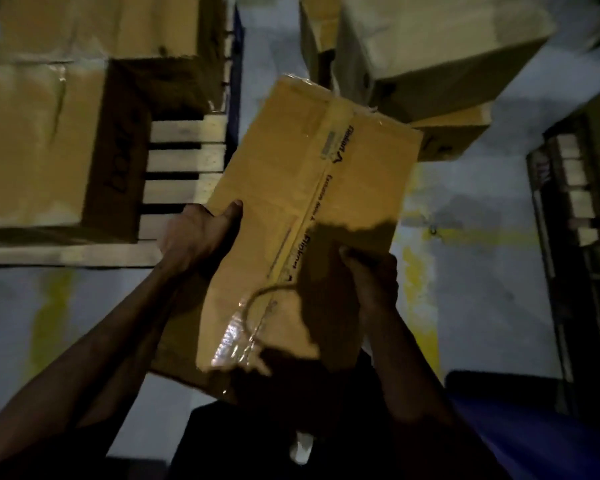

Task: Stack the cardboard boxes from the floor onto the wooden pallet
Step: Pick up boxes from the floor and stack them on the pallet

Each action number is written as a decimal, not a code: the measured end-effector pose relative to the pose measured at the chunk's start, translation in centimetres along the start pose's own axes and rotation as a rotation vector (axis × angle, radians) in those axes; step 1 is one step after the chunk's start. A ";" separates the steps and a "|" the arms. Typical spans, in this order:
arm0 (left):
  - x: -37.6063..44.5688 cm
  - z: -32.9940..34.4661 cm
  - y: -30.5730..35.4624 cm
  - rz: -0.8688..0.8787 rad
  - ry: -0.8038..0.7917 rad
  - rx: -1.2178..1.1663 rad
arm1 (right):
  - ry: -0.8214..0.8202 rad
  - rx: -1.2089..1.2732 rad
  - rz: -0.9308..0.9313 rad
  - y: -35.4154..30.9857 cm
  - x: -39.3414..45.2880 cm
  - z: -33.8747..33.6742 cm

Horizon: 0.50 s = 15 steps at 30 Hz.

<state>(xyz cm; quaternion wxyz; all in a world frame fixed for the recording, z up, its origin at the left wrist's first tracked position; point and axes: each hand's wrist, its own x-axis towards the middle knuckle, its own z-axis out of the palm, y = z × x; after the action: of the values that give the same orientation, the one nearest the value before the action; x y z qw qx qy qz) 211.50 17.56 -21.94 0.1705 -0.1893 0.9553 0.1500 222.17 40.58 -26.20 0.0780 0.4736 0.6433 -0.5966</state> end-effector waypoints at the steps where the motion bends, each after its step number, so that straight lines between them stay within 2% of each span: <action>1: -1.7 -1.8 -1.5 -0.037 0.044 -0.043 | -0.013 -0.016 -0.038 -1.1 -1.9 0.1; 7: -10.7 -11.9 -9.1 -0.141 0.191 -0.231 | -0.058 -0.120 -0.239 -6.3 -12.1 2.2; 15: -16.4 -20.1 -14.9 -0.216 0.327 -0.331 | -0.179 -0.284 -0.430 -11.8 -21.3 6.0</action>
<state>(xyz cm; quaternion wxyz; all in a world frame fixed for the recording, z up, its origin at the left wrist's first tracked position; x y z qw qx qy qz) 226.50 2.43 -0.97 -0.0047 -0.3375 0.9067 0.2528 222.63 26.44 -5.50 0.0718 0.2558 0.7968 -0.5427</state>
